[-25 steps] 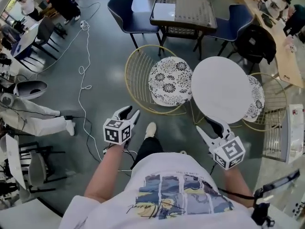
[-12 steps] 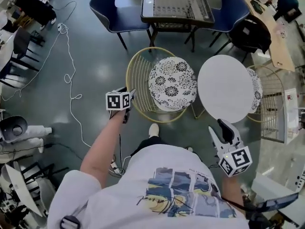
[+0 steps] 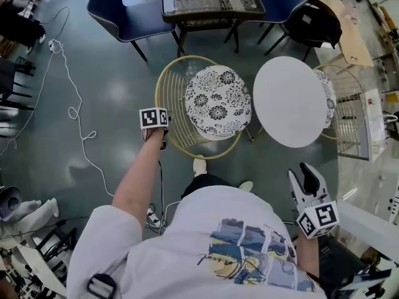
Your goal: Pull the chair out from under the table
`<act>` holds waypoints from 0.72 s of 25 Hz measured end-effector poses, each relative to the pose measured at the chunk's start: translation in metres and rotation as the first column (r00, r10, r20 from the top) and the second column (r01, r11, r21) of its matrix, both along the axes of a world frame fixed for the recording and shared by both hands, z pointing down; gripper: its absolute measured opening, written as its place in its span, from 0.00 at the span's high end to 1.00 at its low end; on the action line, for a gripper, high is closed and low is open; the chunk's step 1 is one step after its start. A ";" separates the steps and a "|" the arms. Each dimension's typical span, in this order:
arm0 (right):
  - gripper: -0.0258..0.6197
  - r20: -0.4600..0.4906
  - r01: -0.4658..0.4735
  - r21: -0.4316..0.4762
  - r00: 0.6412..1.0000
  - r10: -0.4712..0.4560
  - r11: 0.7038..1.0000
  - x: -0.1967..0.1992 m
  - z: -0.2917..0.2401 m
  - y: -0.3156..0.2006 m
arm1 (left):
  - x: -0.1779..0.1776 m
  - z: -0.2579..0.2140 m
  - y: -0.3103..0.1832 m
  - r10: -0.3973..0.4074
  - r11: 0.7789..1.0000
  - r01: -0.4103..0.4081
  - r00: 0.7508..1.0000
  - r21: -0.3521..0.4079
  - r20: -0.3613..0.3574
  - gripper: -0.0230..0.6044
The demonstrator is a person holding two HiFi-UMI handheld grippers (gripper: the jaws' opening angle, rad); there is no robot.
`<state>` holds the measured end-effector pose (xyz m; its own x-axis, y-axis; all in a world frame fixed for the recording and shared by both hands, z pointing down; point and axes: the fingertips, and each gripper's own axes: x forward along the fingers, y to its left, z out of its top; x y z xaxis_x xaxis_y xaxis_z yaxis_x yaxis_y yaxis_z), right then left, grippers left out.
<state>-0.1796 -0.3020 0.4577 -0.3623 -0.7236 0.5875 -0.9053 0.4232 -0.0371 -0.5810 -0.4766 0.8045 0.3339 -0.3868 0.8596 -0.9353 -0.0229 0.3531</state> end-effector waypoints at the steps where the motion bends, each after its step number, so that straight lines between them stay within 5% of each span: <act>1: 0.69 -0.006 -0.007 -0.003 1.000 0.007 1.000 0.001 0.001 0.001 | 0.001 0.007 -0.002 -0.011 1.000 0.011 1.000 -0.015 -0.009 0.62; 3: 0.69 -0.016 -0.018 -0.007 1.000 0.018 1.000 0.002 0.001 0.003 | 0.000 0.014 -0.005 -0.046 0.999 0.045 0.999 -0.026 -0.020 0.64; 5: 0.69 -0.019 -0.024 -0.015 1.000 0.024 1.000 0.000 0.003 0.004 | -0.006 0.017 -0.007 -0.071 0.997 0.070 0.997 -0.031 -0.008 0.90; 18: 0.69 -0.036 0.033 -0.011 0.999 -0.033 0.999 -0.019 0.009 -0.015 | -0.042 0.022 -0.007 -0.248 0.968 0.248 0.969 -0.029 -0.004 0.95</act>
